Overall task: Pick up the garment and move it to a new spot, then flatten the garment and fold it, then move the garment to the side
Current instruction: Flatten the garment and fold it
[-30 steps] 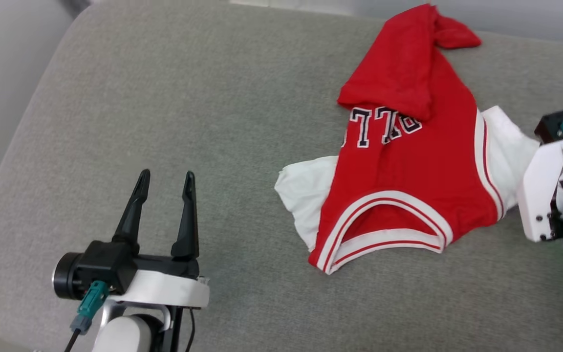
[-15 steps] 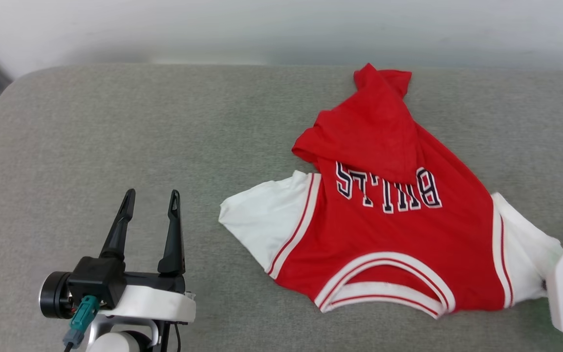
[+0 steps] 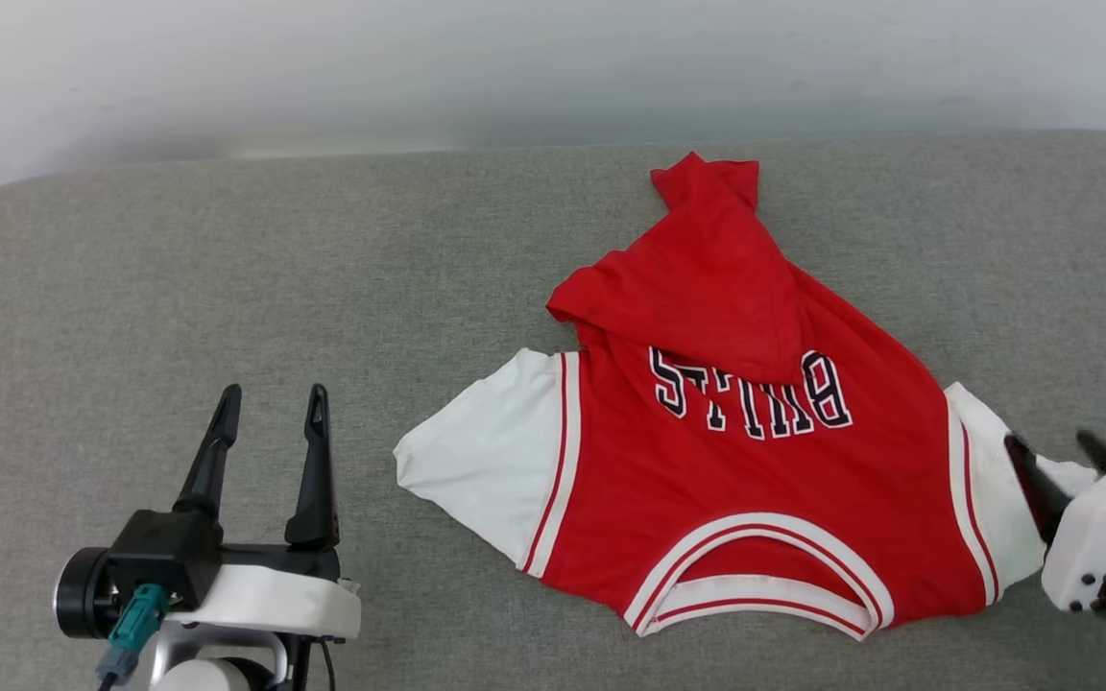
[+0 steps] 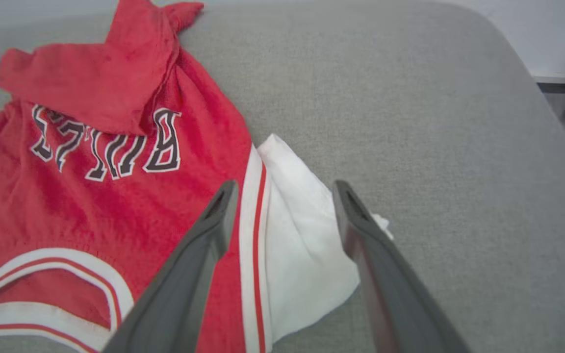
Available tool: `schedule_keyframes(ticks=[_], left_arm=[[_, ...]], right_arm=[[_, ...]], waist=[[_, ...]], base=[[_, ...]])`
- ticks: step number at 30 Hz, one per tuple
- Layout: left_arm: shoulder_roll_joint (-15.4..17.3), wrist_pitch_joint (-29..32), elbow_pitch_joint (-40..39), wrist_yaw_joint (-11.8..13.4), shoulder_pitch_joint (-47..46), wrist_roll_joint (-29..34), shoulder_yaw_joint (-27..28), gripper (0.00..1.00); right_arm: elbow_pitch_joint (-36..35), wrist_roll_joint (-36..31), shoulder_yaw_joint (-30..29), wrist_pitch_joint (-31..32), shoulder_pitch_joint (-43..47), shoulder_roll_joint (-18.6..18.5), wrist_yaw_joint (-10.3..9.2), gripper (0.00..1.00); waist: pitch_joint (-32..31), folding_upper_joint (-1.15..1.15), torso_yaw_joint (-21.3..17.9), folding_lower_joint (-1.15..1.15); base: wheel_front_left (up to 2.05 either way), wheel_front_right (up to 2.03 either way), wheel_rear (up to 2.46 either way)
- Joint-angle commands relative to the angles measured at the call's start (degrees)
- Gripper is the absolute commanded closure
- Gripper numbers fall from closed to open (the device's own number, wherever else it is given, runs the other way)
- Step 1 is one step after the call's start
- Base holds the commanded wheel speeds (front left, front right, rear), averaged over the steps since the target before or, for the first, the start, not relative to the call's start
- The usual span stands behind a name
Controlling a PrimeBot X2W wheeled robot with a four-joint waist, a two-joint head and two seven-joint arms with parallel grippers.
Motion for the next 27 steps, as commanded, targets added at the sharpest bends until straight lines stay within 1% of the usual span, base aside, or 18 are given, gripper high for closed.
schedule_keyframes(ticks=[1,4,6,8,10,11,14,16,19,21,23,25,27], left_arm=[[0.63,0.20,0.03,-0.01,0.29,-0.26,0.42,0.00],[1.83,1.42,-0.45,-0.61,-0.10,-0.80,0.96,0.00],[2.71,3.41,-0.94,-1.65,-0.28,-1.85,0.87,0.00],[3.95,7.11,-1.44,-3.09,-0.48,-3.14,0.43,0.00],[5.48,12.63,-1.83,-4.90,-0.92,-4.43,-0.68,0.00],[5.48,12.63,-1.83,-4.90,-0.92,-4.43,-0.68,0.00],[7.30,22.07,-2.98,-7.06,-2.46,-7.44,-2.22,0.00],[9.03,29.06,-3.32,-7.91,-3.34,-9.14,-3.34,0.00],[11.89,38.70,-3.23,-8.21,-5.36,-9.81,-4.69,0.00],[13.04,43.68,-2.99,-7.76,-6.41,-10.07,-5.20,0.00],[13.57,47.24,-2.77,-7.37,-7.49,-10.46,-5.43,0.00],[13.21,48.91,-2.56,-6.97,-8.73,-11.31,-5.28,0.00],[13.69,50.86,-1.53,-6.87,-9.11,-11.38,-5.64,0.00]], right_arm=[[-1.35,0.43,-0.33,-3.35,-0.74,0.70,-0.04,0.00],[-4.05,1.71,-1.90,-11.17,-0.44,3.14,-0.03,0.00],[-6.26,2.40,-2.66,-17.11,-0.25,4.94,-0.03,0.00],[-8.33,2.51,-3.40,-22.83,0.11,6.55,-0.03,0.00],[-10.04,2.12,-3.91,-27.49,0.82,8.24,-0.03,0.00],[-10.04,2.12,-3.91,-27.49,0.82,8.24,-0.03,0.00],[-11.92,1.64,-4.64,-32.30,1.67,10.26,-0.03,0.00],[-12.45,1.62,-4.67,-34.02,2.08,11.23,-0.03,0.00],[-12.49,1.17,-4.39,-35.07,1.91,12.06,-0.03,0.00],[-12.16,0.65,-4.54,-35.25,1.47,12.34,-0.04,0.00],[-12.07,0.23,-4.60,-35.65,0.77,12.65,-0.03,0.00],[-11.98,-0.59,-4.75,-35.55,0.52,12.84,-0.03,0.00],[-12.00,-1.33,-4.66,-35.54,0.26,13.00,-0.03,0.00]], waist=[[-0.23,0.00,-0.48,0.00],[-0.13,0.00,-1.28,0.00],[0.19,0.00,-1.84,0.00],[0.91,0.00,-2.40,0.00],[1.81,0.00,-2.83,0.00],[1.81,0.00,-2.83,0.00],[3.71,0.00,-3.39,0.00],[4.99,0.00,-3.76,0.00],[6.73,0.00,-4.40,0.00],[7.81,0.00,-4.88,0.00],[8.77,0.00,-5.24,0.00],[9.70,0.00,-5.53,0.00],[10.64,0.00,-5.79,0.00]], base=[[0.00,0.00,0.00],[0.00,0.00,0.00],[0.00,0.00,0.00],[0.00,0.00,0.00],[0.00,0.00,0.00],[0.00,0.00,0.00],[0.00,0.00,0.00],[0.00,0.00,0.00],[0.00,0.00,0.00],[0.00,0.00,0.00],[0.00,0.00,0.00],[0.00,0.00,0.00],[0.00,0.00,0.00]])
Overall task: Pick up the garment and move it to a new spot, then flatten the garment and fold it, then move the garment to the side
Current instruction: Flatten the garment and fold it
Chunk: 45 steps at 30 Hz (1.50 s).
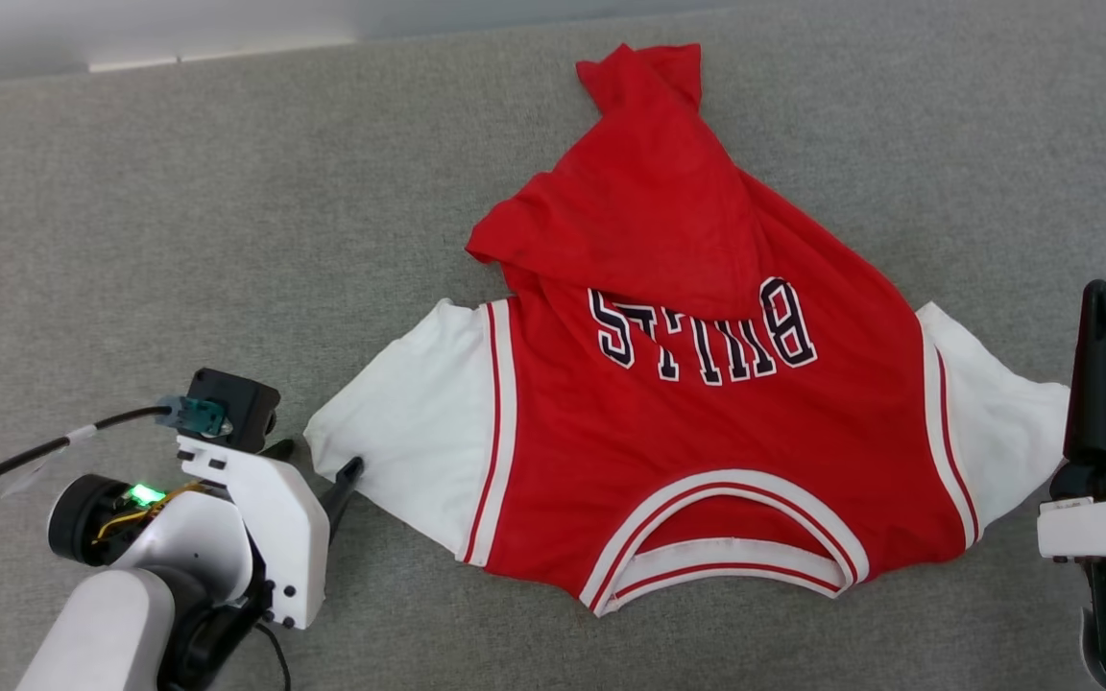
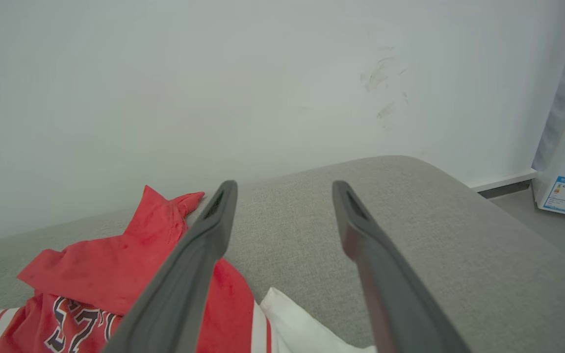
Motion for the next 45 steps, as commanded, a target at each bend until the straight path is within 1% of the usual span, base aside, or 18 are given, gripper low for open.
schedule_keyframes(ticks=[1,4,8,9,10,12,16,20,23,26,28,31,34,37,39,42,45], left_arm=[[0.36,0.24,0.30,0.36,-0.35,0.09,0.08,0.00],[1.24,2.21,2.60,0.71,-1.21,1.11,-0.58,0.00],[1.67,5.23,6.13,0.25,-0.49,0.92,-2.20,0.00],[1.60,5.45,6.54,0.13,-0.30,0.86,-2.55,0.38],[1.34,5.14,6.76,0.01,-0.22,0.62,-2.71,1.00],[0.58,3.68,6.61,-0.10,0.00,0.12,-2.62,1.00],[0.14,-2.40,5.30,1.89,-0.35,1.07,-0.10,1.00],[-0.70,-7.53,2.42,3.09,0.76,0.37,2.29,1.00],[-0.53,-9.31,-0.46,2.66,2.65,-1.03,3.49,1.00],[0.43,-9.30,-4.04,2.79,4.88,-2.04,4.78,1.00],[0.97,-8.93,-6.76,3.03,6.68,-2.64,5.42,1.00],[1.65,-8.30,-11.03,3.17,9.53,-3.99,6.41,1.00],[2.25,-7.12,-15.11,2.40,11.83,-5.36,6.18,1.00],[2.15,-5.92,-18.38,1.85,13.68,-6.69,5.31,1.00],[2.33,-5.42,-20.19,1.66,14.53,-7.17,5.02,1.00],[2.70,-4.90,-22.08,1.81,15.18,-6.80,4.70,1.00],[1.95,-4.72,-23.46,1.39,14.92,-8.01,3.88,1.00]], right_arm=[[-0.02,0.05,0.05,-0.22,-0.68,0.28,-0.02,0.00],[0.11,-0.39,0.18,-0.58,-1.38,0.45,-0.02,0.00],[0.48,-1.03,0.11,-0.71,-1.48,0.62,-0.02,0.00],[0.56,-1.21,0.03,-0.74,-1.54,0.63,-0.02,0.00],[0.68,-1.53,-0.01,-0.72,-1.57,0.64,-0.02,0.00],[1.02,-2.10,-0.18,-0.42,-1.44,0.68,-0.02,0.00],[1.94,-3.44,-0.26,1.67,-0.75,0.42,-0.02,0.00],[2.89,-4.85,0.55,6.53,0.42,-1.38,-0.02,0.00],[3.25,-5.83,1.92,12.71,2.00,-3.20,-0.02,0.00],[2.68,-6.10,3.29,21.14,4.16,-5.03,-0.02,0.00],[1.64,-5.85,2.91,26.78,5.63,-5.80,-0.03,0.00],[-0.27,-4.85,1.05,34.33,7.31,-6.34,-0.03,0.00],[-1.30,-4.47,-2.15,41.51,8.30,-6.74,-0.03,0.00],[-1.73,-4.43,-4.54,48.12,7.89,-7.47,-0.03,0.00],[-1.37,-5.10,-5.47,50.61,6.81,-8.73,-0.03,0.00],[0.38,-4.67,-6.64,53.19,5.24,-9.02,-0.02,0.00],[2.71,-5.04,-7.22,54.54,4.34,-9.63,-0.03,0.00]], waist=[[0.83,0.00,-0.37,0.00],[1.82,0.00,-0.53,0.00],[2.40,0.00,-0.49,0.00],[2.42,0.00,-0.44,0.00],[2.39,0.00,-0.36,0.00],[2.06,0.00,-0.04,0.00],[0.45,0.00,0.87,0.00],[-1.76,0.00,2.12,0.00],[-3.30,0.00,3.31,0.00],[-4.56,0.00,4.41,0.00],[-5.07,0.00,5.11,0.00],[-5.32,0.00,5.98,0.00],[-5.06,0.00,6.87,0.00],[-4.45,0.00,7.39,0.00],[-3.84,0.00,7.79,0.00],[-3.05,0.00,8.50,0.00],[-2.25,0.00,9.27,0.00]], base=[[0.00,0.00,0.00],[0.00,0.00,0.00],[0.00,0.00,0.00],[0.00,0.00,0.00],[0.00,0.00,0.00],[0.00,0.00,0.00],[0.00,0.00,0.00],[0.00,0.00,0.00],[0.00,0.00,0.00],[0.00,0.00,0.00],[0.00,0.00,0.00],[0.00,0.00,0.00],[0.00,0.00,0.00],[0.00,0.00,0.00],[0.00,0.00,0.00],[0.00,0.00,0.00],[0.00,0.00,0.00]])
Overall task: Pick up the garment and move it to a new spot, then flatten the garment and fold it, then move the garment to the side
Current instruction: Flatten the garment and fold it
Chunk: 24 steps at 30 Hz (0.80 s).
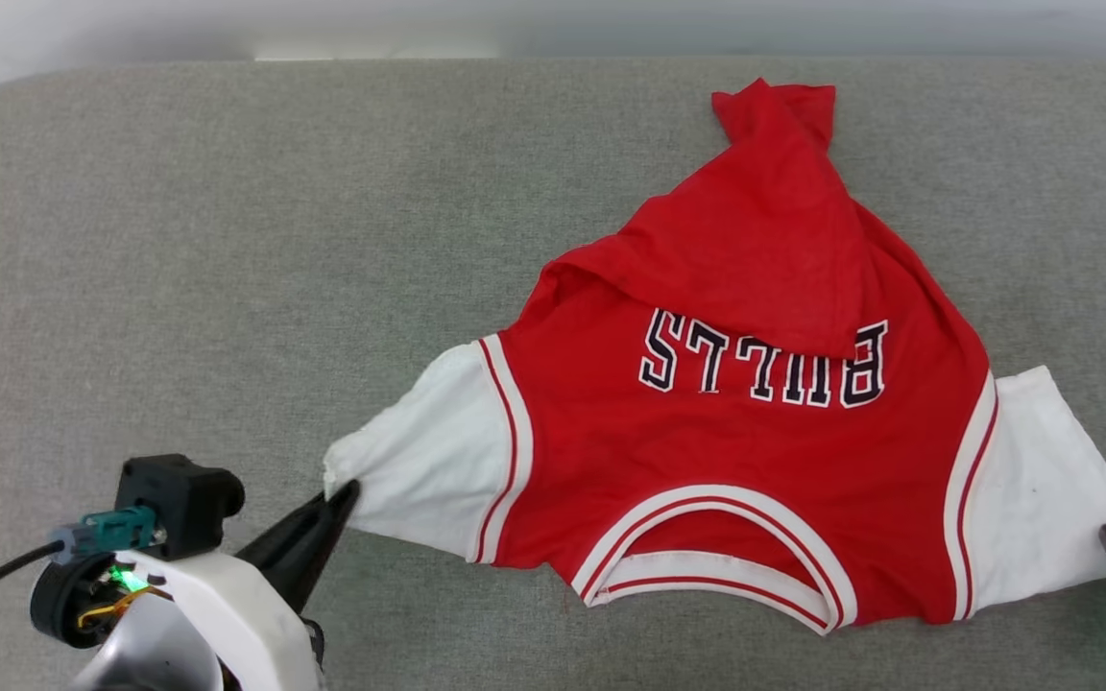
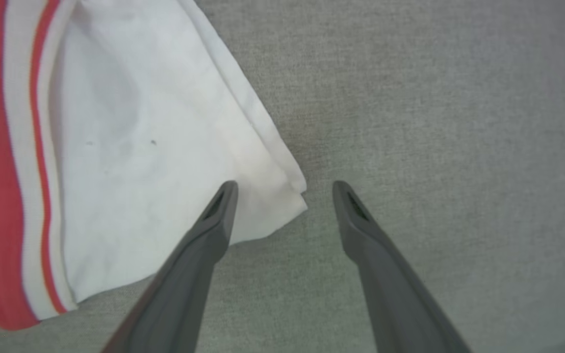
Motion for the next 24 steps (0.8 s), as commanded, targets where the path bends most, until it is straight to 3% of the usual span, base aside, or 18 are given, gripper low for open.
schedule_keyframes(ticks=[1,11,13,14,24], left_arm=[[-0.50,0.23,-0.62,-0.57,-0.10,-0.81,-0.50,1.00],[-0.55,0.01,0.16,-1.70,-2.30,-2.26,-1.46,1.00],[-0.37,-0.20,0.50,-1.72,-2.31,-2.13,-1.26,1.00],[-0.34,-0.36,0.75,-1.71,-2.41,-2.10,-1.18,1.00],[0.08,-2.25,0.94,-1.07,-1.41,-2.53,1.11,1.00]], right_arm=[[1.63,-0.09,0.24,0.51,-1.06,-0.50,-0.04,0.00],[10.22,0.73,2.91,-0.08,-1.62,1.52,0.07,0.00],[11.27,1.45,4.41,-0.21,-1.08,1.88,0.16,0.74],[11.58,1.74,4.77,-0.38,-0.95,1.96,0.27,1.00],[5.86,4.65,4.62,-3.59,-3.71,-2.58,-0.04,1.00]], waist=[[0.87,0.00,0.78,0.00],[3.02,0.00,2.62,0.00],[2.97,0.00,2.75,0.00],[2.74,0.00,2.73,0.00],[-3.21,0.00,0.40,0.00]], base=[[0.00,0.00,0.00],[0.00,0.00,0.00],[0.00,0.00,0.00],[0.00,0.00,0.00],[0.00,0.00,0.00]])
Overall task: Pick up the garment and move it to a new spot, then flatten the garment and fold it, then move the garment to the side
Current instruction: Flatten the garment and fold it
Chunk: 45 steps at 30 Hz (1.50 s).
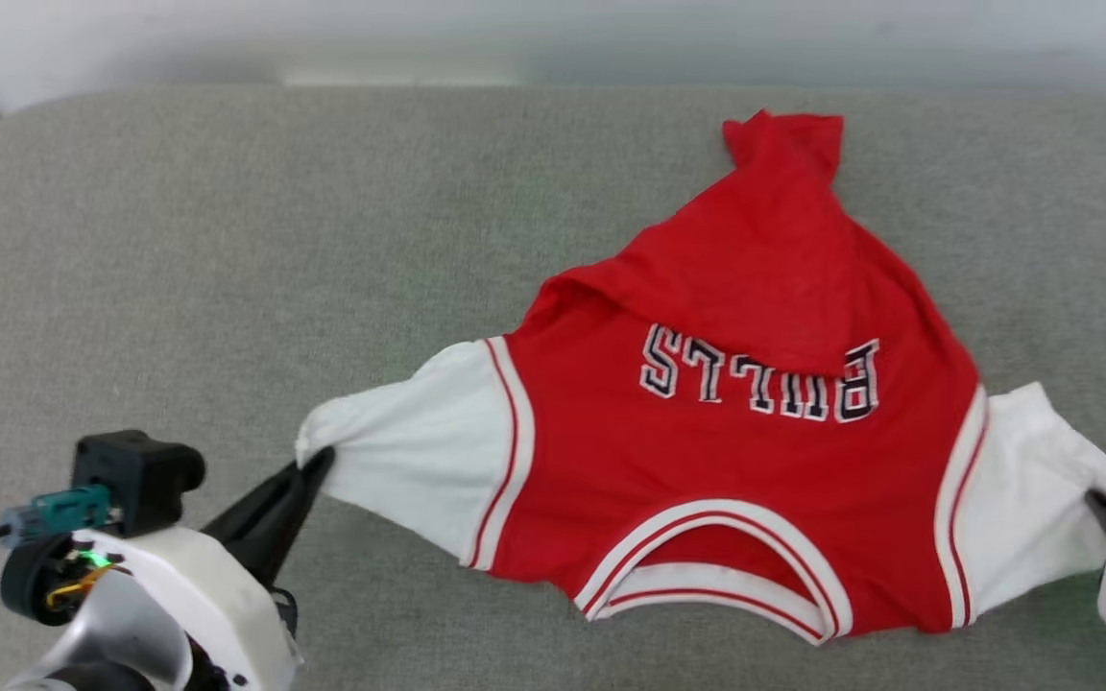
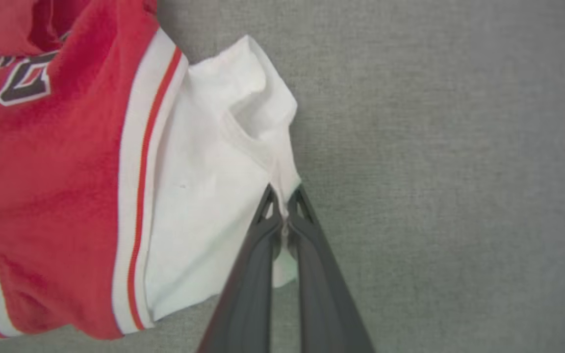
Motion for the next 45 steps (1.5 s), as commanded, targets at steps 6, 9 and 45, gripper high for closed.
schedule_keyframes(ticks=[6,9,45], left_arm=[[1.44,-1.98,-2.47,0.92,-1.66,-0.16,4.33,1.00],[1.56,-3.56,-3.75,1.79,-3.27,-0.80,7.55,1.00],[10.41,-8.57,14.79,4.04,-61.15,1.59,11.33,1.00]], right_arm=[[-6.69,6.05,0.02,2.69,-5.53,-3.89,-0.05,1.00],[-9.16,8.19,-0.40,3.38,-9.80,-4.73,-0.05,1.00],[-2.41,5.58,6.79,-6.10,-58.73,-7.23,-0.05,1.00]], waist=[[-6.88,0.00,-3.76,0.00],[-8.95,0.00,-5.21,0.00],[8.34,0.00,-8.12,0.00]], base=[[0.00,0.00,0.00],[0.00,0.00,0.00],[0.00,0.00,0.00]])
